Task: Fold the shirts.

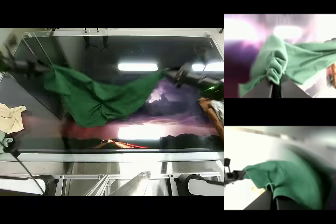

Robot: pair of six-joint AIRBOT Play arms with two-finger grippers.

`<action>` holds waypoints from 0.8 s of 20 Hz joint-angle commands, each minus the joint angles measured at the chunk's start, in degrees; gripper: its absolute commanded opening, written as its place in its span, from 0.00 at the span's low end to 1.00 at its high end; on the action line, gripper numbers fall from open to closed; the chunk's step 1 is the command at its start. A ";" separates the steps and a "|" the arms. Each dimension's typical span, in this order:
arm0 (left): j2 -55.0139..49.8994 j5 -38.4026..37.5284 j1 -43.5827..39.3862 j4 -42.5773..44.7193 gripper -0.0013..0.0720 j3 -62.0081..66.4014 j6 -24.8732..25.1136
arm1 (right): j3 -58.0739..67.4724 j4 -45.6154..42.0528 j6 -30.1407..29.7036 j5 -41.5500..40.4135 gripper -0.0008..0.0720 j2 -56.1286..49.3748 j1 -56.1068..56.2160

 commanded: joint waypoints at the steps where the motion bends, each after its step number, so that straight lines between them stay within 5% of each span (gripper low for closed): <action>1: 11.06 4.28 0.02 -4.68 0.05 9.75 1.64 | 1.40 2.43 -5.57 1.51 0.04 17.88 -2.43; 5: 25.86 6.08 0.00 -4.92 0.06 19.21 3.69 | 1.40 2.32 -12.04 -3.26 0.04 43.41 -5.49; 9: 36.35 5.46 0.04 -1.05 0.06 21.42 6.91 | 1.40 -5.53 -14.88 -23.74 0.04 62.42 -6.23; 12: 34.91 6.03 0.00 3.52 0.06 15.98 4.76 | 1.40 -9.31 -11.26 -25.40 0.04 61.77 -6.23; 16: 21.03 16.13 -0.68 3.17 0.06 7.48 -0.57 | 1.01 -19.58 3.85 -15.45 0.04 43.85 -5.66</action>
